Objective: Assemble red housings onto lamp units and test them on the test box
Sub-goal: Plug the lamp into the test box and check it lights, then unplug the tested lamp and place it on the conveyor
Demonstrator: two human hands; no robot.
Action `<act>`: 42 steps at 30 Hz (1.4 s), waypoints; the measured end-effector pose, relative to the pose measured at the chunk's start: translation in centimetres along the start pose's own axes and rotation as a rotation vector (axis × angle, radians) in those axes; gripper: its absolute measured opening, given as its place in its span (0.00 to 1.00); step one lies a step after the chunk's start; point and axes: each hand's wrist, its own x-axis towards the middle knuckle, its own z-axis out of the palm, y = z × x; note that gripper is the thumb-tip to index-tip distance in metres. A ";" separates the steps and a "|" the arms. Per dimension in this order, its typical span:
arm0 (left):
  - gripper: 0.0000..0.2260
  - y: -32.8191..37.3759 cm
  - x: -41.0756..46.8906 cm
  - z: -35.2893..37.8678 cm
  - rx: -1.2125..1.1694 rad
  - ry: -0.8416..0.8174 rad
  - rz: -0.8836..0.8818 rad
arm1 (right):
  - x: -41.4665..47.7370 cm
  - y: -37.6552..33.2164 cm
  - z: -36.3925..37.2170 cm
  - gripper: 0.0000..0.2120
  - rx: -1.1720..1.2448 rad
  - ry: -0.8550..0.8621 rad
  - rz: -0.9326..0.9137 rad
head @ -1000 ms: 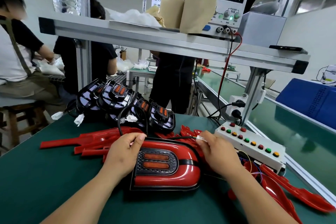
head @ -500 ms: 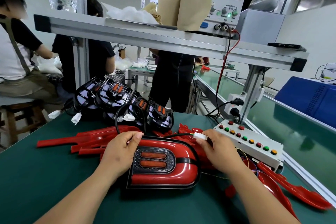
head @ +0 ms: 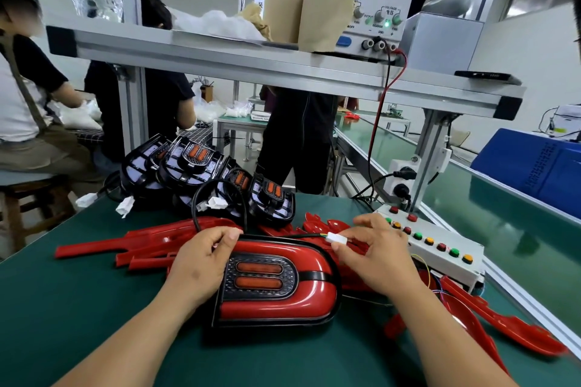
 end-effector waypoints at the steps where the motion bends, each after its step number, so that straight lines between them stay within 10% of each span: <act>1: 0.24 0.0 0.0 -0.1 -0.009 -0.023 -0.010 | 0.0 0.0 0.1 0.09 0.013 0.044 -0.008; 8: 0.14 0.0 -0.5 -1.3 -0.232 -0.214 -0.072 | -0.2 -2.4 0.4 0.05 0.333 0.209 0.015; 19: 0.17 1.3 -0.7 -1.7 -0.295 -0.151 0.053 | -0.8 -4.0 -0.3 0.10 0.807 -0.353 0.168; 24: 0.21 1.3 -0.5 -1.4 -0.261 -0.112 0.083 | -2.0 -5.3 1.0 0.13 0.831 -0.261 0.096; 30: 0.15 0.5 1.7 -4.7 -0.100 0.410 0.144 | -1.8 -5.8 1.3 0.11 1.071 -0.175 0.178; 35: 0.32 -1.6 2.4 -3.3 -0.354 0.093 -0.200 | -1.4 -5.2 0.8 0.14 1.157 -0.204 0.172; 42: 0.21 -1.3 2.5 -2.6 -0.472 0.069 -0.154 | -0.7 -3.4 0.7 0.29 1.360 -0.103 0.294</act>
